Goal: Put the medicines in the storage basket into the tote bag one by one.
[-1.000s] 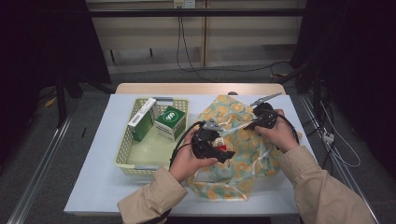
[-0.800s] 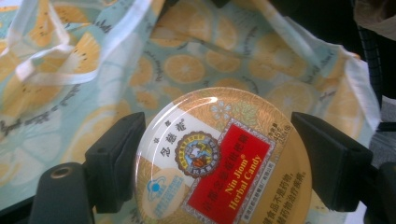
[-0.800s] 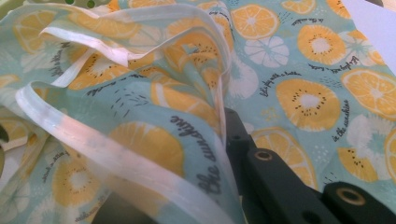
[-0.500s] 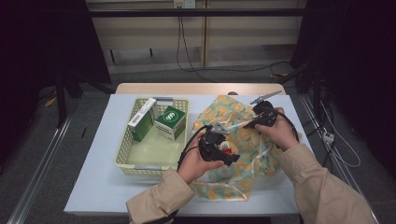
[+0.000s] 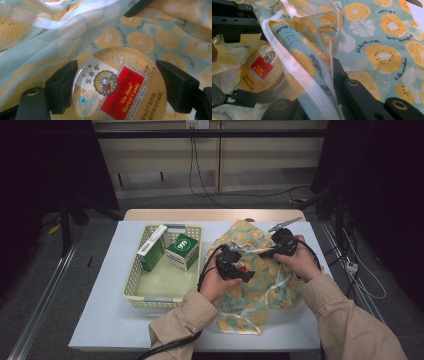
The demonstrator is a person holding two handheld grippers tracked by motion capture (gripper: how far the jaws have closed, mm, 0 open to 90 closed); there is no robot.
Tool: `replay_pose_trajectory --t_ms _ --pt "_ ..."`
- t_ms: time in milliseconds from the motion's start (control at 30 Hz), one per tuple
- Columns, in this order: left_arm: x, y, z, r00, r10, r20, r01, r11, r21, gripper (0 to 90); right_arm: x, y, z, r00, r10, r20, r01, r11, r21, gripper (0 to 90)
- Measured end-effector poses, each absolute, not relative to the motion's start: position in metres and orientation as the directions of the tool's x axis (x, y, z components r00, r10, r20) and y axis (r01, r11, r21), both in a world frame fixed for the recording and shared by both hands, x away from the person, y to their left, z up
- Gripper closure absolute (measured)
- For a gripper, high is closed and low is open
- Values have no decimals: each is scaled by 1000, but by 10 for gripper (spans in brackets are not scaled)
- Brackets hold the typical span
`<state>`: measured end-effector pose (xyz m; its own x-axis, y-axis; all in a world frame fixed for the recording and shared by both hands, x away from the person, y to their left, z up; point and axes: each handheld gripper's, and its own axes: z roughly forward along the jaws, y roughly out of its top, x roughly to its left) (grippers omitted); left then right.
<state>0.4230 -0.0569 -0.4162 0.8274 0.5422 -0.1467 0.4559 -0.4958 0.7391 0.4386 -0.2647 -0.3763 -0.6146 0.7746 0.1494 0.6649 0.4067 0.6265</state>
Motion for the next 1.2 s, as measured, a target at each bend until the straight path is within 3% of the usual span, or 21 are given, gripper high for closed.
replay_pose_trajectory --t_ms 767,1200 --pt "447 -71 -425 804 578 -139 468 -472 747 209 452 -274 -392 -587 788 186 693 370 619 894" --pt "471 -92 -439 791 608 -62 430 -481 764 207 460 -277 -403 -580 786 216 704 349 619 893"
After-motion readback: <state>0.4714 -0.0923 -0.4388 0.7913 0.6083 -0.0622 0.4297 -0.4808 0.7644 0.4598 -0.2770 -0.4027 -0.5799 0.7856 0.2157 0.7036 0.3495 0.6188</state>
